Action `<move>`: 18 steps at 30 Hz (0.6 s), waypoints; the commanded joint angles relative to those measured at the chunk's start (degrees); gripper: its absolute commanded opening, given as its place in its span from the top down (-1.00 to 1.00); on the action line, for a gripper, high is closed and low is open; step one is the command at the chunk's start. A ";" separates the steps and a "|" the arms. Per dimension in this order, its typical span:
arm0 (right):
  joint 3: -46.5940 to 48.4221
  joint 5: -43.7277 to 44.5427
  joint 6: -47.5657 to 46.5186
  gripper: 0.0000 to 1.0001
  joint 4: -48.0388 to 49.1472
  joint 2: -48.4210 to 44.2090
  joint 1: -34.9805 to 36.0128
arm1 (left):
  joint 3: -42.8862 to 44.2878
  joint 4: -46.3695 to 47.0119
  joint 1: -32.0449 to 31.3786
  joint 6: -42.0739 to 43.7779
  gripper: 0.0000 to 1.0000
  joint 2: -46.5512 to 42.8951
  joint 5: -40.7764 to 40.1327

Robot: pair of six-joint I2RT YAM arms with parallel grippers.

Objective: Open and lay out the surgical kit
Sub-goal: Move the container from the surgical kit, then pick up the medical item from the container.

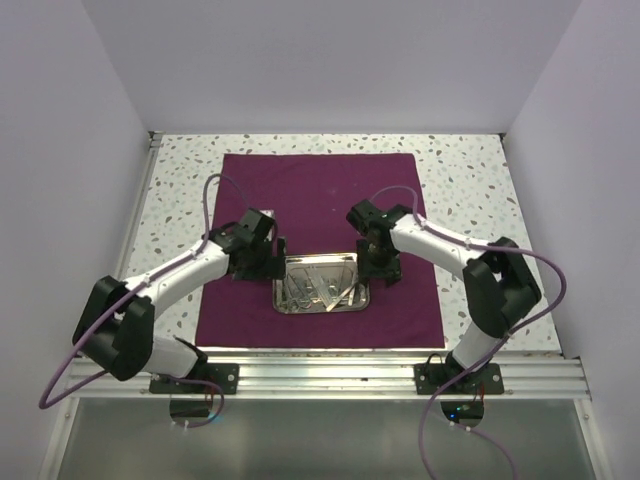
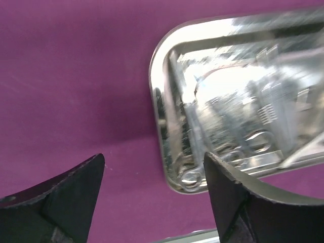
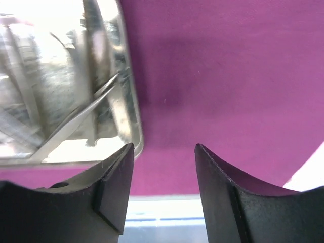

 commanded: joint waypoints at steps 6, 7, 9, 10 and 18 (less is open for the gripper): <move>15.76 -2.11 -0.01 0.06 -5.17 -2.64 0.23 | 15.27 -4.98 -0.15 1.92 -0.67 -1.34 -5.60; 16.56 -2.55 -0.01 0.10 -4.90 -1.85 0.49 | 15.81 -4.80 -0.15 1.92 -0.66 -0.99 -5.51; 18.50 -4.22 0.16 0.17 -4.37 0.70 0.67 | 16.87 -4.80 -0.15 2.10 -0.64 0.24 -5.42; 18.68 -4.74 0.34 0.19 -3.94 1.58 0.76 | 17.04 -4.80 -0.15 2.10 -0.62 0.76 -5.34; 19.21 -5.98 1.22 0.27 -0.07 9.66 2.69 | 15.55 -4.01 -0.15 1.92 -0.57 -1.08 -4.54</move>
